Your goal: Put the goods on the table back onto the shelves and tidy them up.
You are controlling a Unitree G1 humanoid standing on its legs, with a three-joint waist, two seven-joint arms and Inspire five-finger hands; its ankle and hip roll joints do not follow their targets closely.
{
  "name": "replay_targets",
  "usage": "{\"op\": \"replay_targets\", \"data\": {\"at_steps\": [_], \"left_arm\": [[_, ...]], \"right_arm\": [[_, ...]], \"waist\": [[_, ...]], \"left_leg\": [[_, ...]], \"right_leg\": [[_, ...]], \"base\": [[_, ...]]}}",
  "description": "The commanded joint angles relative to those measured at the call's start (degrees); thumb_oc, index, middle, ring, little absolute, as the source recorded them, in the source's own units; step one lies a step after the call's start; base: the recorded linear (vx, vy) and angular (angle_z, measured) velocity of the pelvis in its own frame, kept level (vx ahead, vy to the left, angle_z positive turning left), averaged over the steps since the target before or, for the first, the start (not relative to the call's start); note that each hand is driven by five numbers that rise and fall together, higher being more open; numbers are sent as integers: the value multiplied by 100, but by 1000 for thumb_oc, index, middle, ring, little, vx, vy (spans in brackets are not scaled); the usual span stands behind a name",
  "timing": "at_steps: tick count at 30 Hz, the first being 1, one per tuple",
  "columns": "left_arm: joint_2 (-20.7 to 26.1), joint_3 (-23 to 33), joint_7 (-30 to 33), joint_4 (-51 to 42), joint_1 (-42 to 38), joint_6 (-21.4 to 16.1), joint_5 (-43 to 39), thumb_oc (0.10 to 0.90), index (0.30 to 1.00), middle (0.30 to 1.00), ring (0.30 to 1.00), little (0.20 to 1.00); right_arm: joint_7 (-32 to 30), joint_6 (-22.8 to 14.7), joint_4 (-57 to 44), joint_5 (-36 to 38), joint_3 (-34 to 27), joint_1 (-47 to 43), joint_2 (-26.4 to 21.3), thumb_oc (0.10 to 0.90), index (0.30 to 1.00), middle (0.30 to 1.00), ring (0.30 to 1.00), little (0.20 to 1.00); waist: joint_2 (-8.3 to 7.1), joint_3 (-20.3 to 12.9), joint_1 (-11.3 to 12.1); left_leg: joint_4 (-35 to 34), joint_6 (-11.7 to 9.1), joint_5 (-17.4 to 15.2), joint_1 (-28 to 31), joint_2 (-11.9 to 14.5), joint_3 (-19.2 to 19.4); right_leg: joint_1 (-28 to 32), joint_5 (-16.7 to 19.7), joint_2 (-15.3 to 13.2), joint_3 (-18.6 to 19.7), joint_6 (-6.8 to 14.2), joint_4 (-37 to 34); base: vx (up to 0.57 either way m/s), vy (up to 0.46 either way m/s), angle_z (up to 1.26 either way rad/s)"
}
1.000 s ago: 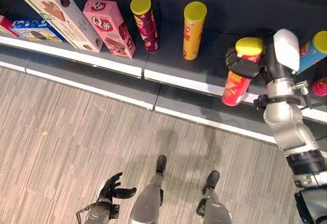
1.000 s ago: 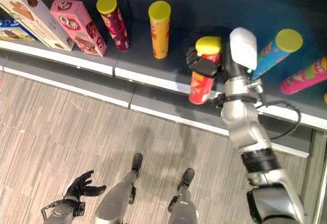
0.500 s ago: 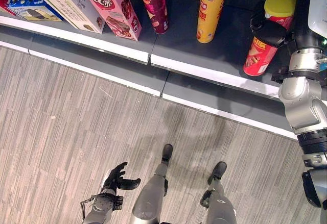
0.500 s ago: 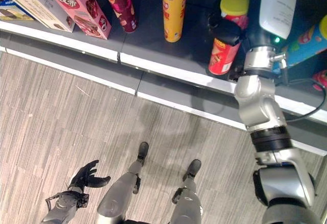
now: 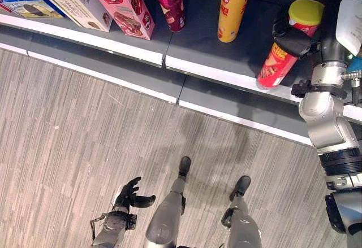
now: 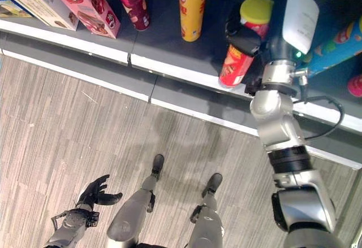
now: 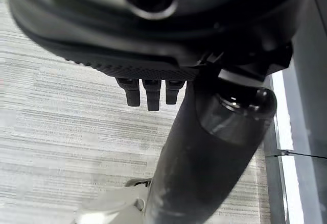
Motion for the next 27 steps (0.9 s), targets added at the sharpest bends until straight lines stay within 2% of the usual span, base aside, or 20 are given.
{"op": "replay_targets", "data": {"at_steps": [1,13,17,20,27], "left_arm": [[385,-144,175,70,314,-133,-127,800,900,900,900,900],[417,-147,252,113,312,-157,-89,800,900,900,900,900],[467,-187,306,87,288,-209,-121,800,900,900,900,900],[507,-276,358,53,247,-290,-139,800,900,900,900,900],[549,-354,382,-5,194,-359,-121,800,900,900,900,900]], "right_arm": [[-338,-440,-666,48,-81,-742,-449,400,300,300,300,300],[-480,-473,-690,-8,-75,-823,-483,400,300,300,300,300],[-805,-427,-448,-51,-56,-1158,-523,400,300,300,300,300],[-1241,-320,-106,-190,-6,-1531,-503,400,300,300,300,300],[-1515,-217,234,-280,152,-1940,-706,400,300,300,300,300]], "waist": [[-156,-254,32],[-269,-211,-3],[-289,-203,20],[-241,-193,88],[-136,-184,163]], "left_leg": [[200,19,-496,125,-92,-26],[214,7,-506,98,-58,-27],[214,-1,-496,66,-49,-48],[220,-4,-477,32,-58,-91],[222,-11,-443,-67,-111,-199]], "right_leg": [[-144,-335,-456,349,432,558],[-152,-353,-422,356,417,549],[-166,-351,-416,345,419,545],[-178,-346,-431,338,421,543],[-219,-340,-469,265,447,563]], "base": [[0,0,0],[0,0,0],[0,0,0],[0,0,0],[-1,0,2]]}}
